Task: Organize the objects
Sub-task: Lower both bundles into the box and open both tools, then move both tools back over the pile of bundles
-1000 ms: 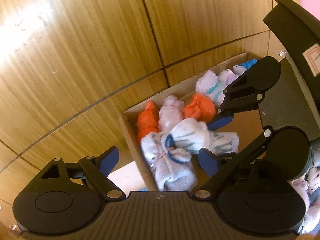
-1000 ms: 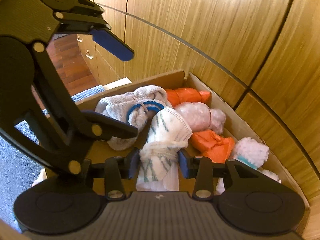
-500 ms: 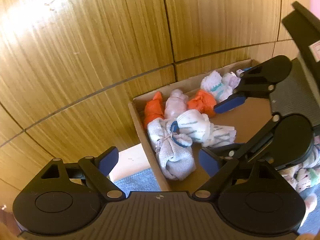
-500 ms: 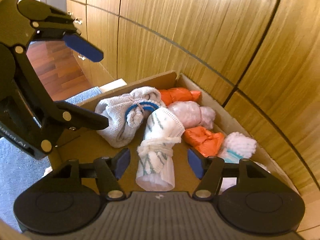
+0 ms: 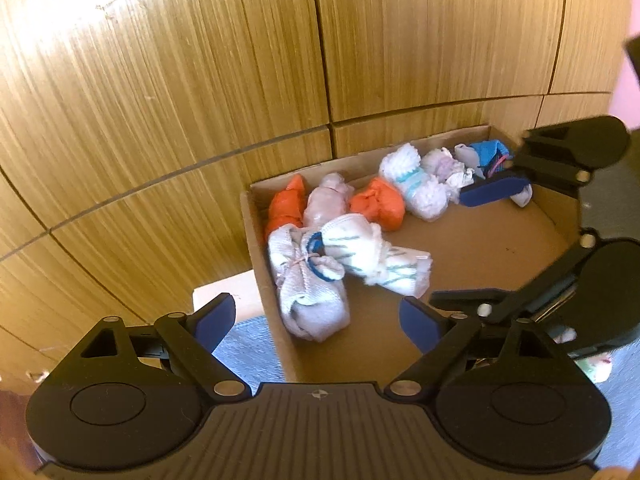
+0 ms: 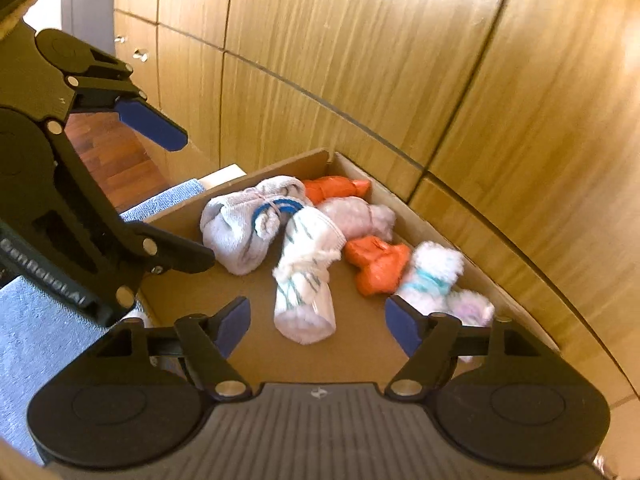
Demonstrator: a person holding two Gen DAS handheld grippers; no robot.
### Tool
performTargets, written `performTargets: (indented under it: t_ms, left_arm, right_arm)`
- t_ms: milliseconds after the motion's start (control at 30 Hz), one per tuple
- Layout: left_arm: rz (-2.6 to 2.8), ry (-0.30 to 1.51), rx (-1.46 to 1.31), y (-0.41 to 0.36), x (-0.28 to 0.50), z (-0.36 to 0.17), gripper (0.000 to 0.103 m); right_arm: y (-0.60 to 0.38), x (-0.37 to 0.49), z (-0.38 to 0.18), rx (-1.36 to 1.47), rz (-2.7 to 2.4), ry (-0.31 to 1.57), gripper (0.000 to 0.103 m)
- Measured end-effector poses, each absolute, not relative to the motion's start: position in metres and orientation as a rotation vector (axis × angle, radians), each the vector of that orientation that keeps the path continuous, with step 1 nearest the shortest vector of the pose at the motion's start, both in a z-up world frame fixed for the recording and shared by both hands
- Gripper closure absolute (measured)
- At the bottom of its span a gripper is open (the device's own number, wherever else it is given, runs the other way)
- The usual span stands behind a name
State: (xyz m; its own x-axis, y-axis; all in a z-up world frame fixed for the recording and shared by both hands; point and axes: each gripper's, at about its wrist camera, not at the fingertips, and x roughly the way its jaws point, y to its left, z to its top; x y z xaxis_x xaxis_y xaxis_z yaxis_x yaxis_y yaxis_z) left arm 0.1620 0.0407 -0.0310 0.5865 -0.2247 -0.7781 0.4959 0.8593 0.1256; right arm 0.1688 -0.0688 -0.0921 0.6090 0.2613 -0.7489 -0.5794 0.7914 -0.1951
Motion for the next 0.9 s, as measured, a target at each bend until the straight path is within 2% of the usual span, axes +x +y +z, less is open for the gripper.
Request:
performTargets:
  t_ms: [133, 300, 667, 900]
  left_arm:
    - [-0.421, 0.853, 0.312, 0.04, 0.157, -0.025, 0.011]
    - [-0.407, 0.864, 0.264, 0.037, 0.146, -0.019, 0.01]
    - [-0.374, 0.914, 0.163, 0.036, 0.113, -0.028, 0.009]
    - [-0.373, 0.886, 0.114, 0.043, 0.081, -0.039, 0.008]
  right_arm:
    - [-0.085, 0.155, -0.086, -0.422, 0.45, 0.761, 0.027]
    - [-0.104, 0.13, -0.08, -0.384, 0.371, 0.75, 0.017]
    - [-0.134, 0.073, -0.074, -0.252, 0.292, 0.713, 0.012]
    - [-0.15, 0.038, -0.08, -0.179, 0.239, 0.674, 0.008]
